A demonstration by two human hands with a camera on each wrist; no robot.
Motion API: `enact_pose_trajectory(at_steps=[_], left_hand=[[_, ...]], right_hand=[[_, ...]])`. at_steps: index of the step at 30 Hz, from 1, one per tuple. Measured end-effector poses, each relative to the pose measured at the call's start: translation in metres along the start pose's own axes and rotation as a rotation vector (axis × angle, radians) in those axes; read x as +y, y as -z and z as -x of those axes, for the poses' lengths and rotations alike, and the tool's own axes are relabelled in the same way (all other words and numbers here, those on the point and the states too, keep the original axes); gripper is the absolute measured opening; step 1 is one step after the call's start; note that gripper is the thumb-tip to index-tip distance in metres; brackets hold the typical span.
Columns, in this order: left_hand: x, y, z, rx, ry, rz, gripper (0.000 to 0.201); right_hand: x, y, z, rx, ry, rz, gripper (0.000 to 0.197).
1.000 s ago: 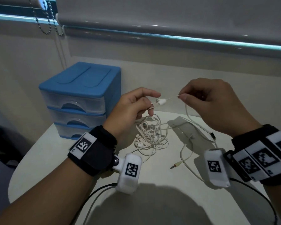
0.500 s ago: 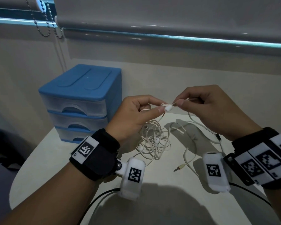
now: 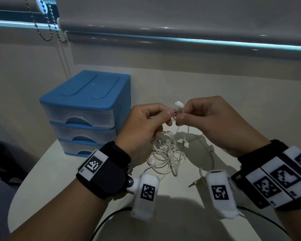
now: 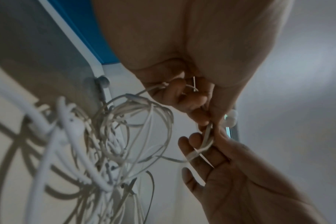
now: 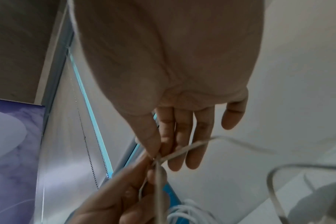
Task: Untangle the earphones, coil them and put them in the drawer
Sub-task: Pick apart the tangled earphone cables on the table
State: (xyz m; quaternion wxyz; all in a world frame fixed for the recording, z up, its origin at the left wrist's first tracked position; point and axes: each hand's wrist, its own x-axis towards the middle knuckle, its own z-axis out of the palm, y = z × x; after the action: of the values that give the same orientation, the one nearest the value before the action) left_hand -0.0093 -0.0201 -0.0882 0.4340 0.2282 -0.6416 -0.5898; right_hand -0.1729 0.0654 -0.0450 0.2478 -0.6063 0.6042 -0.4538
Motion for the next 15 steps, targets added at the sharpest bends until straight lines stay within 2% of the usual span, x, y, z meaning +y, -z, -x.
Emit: enact_pose_trajectory(at_steps=[3, 6, 15], left_hand=[[-0.0004, 0.0013, -0.0015, -0.004, 0.035, 0.094, 0.025], [0.0008, 0.0007, -0.0011, -0.012, 0.027, 0.092, 0.020], [-0.0027, 0.0060, -0.0045, -0.033, -0.145, -0.097, 0.007]], right_hand=[[0.0055, -0.0009, -0.0015, 0.017, -0.005, -0.122, 0.008], [0.0060, -0.0004, 0.0004, 0.017, -0.012, -0.180, 0.009], [0.0069, -0.0024, -0.0028, 0.032, -0.013, -0.133, 0.011]])
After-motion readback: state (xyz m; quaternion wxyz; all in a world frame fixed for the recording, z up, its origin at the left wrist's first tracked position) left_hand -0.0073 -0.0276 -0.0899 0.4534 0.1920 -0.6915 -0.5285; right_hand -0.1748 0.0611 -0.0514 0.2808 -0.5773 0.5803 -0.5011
